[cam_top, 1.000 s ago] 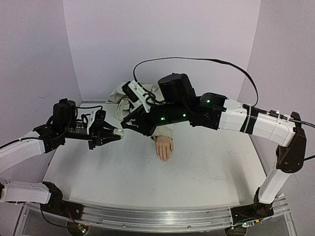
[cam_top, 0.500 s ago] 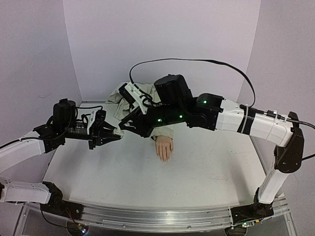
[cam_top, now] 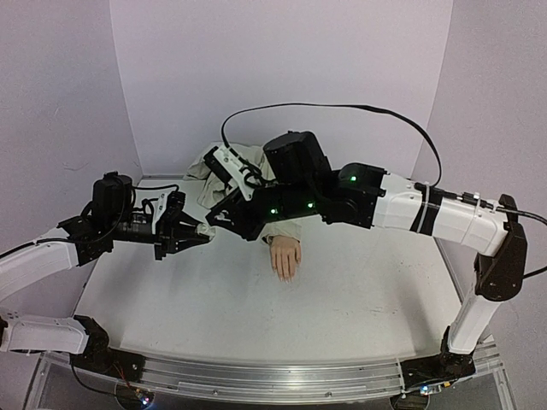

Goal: Paint the nails

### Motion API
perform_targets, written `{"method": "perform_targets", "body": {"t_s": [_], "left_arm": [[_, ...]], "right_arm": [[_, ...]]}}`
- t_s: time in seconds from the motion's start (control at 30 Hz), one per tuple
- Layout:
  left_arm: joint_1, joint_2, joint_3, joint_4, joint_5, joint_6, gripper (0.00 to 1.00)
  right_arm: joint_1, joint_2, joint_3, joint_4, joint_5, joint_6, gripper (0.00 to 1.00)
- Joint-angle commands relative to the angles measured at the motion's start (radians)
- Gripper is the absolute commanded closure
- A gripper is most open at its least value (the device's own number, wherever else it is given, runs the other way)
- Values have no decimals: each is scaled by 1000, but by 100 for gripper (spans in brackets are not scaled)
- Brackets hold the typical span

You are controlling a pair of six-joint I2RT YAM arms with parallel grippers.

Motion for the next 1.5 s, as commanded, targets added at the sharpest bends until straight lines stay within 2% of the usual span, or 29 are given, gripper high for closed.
{"method": "perform_targets", "body": {"t_s": [0.0,0.4,0.6,0.9,1.07,1.2,1.27,1.37,1.47], "left_arm": [[-6,-13,43,41,25,4,100],[-6,-14,43,41,25,4,100],[-6,-8,49,41,26,-5,100],[-6,-11,55,41,2,-21,100],[-7,-16,61,41,-15,-32,100],[-12,-30,63,41,-95,-33,100],[-19,-36,62,49,-189,-54,100],[-30,-31,54,78,-314,-88,100],[-41,-30,50,86,-365,-96,100]], "right_arm": [[7,-1,15,-16,61,-6,100],[7,-24,-13,-16,94,-8,100],[16,16,21,-14,44,-12,100],[34,81,71,-19,107,-9,100],[34,131,119,-63,161,36,95],[34,202,176,-88,242,185,95],[34,245,216,-113,350,379,99],[34,297,250,-120,426,618,91],[36,345,315,-73,428,705,90]]}}
